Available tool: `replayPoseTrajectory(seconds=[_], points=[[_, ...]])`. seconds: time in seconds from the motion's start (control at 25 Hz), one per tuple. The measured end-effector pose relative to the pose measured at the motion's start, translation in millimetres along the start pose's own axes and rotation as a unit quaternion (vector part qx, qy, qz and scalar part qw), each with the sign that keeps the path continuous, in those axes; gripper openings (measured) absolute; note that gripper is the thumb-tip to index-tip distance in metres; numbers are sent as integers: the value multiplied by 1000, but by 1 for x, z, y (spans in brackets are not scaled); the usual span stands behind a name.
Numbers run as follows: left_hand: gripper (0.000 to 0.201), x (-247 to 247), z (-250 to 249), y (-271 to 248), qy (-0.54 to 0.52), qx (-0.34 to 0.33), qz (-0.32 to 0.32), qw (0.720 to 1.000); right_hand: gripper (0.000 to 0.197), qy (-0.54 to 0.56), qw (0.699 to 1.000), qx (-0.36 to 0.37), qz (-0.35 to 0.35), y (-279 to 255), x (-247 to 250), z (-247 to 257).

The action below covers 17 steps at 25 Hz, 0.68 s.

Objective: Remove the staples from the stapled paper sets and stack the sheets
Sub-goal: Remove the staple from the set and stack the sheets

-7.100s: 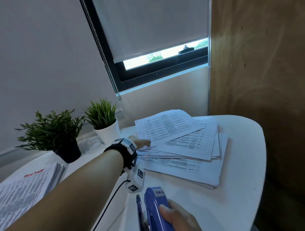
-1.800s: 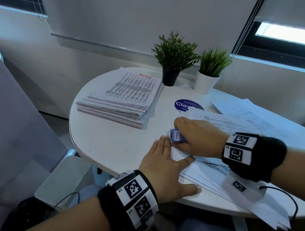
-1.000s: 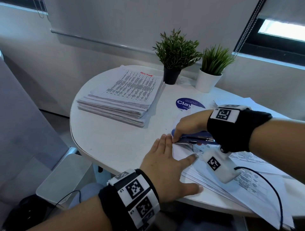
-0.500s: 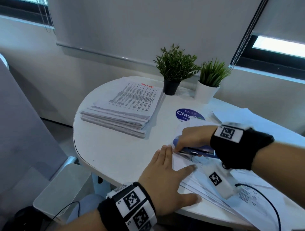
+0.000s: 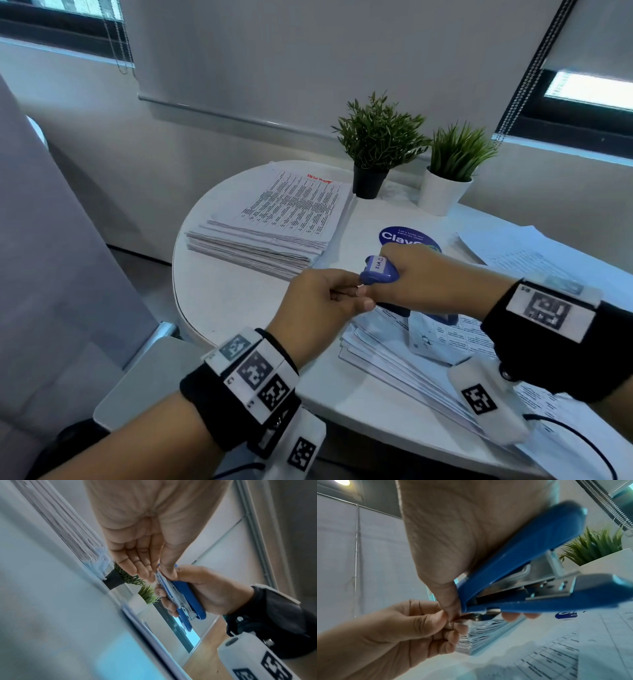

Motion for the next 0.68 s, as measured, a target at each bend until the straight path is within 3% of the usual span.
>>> replayPoseTrajectory(seconds=[0.2,0.48,0.68], points=[[11,15,-6,1,-40,15,-4,999,44,23,1000,16,3,-2,3,7],[11,30,-4,-1,-38,30,12,999,37,62,998,8,33,-4,0,17],[8,60,-4,-1,4,12,-37,999,29,49,998,-19,43,-5,3,8]])
Point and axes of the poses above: each hand's wrist, its own y-axis towards the middle knuckle, its own x-axis out of the back of the hand, z = x × y, the point moved 1 cm from there along y, towards the middle knuckle, and after that the axes turned 6 degrees about -y, right-handed, at the moved point
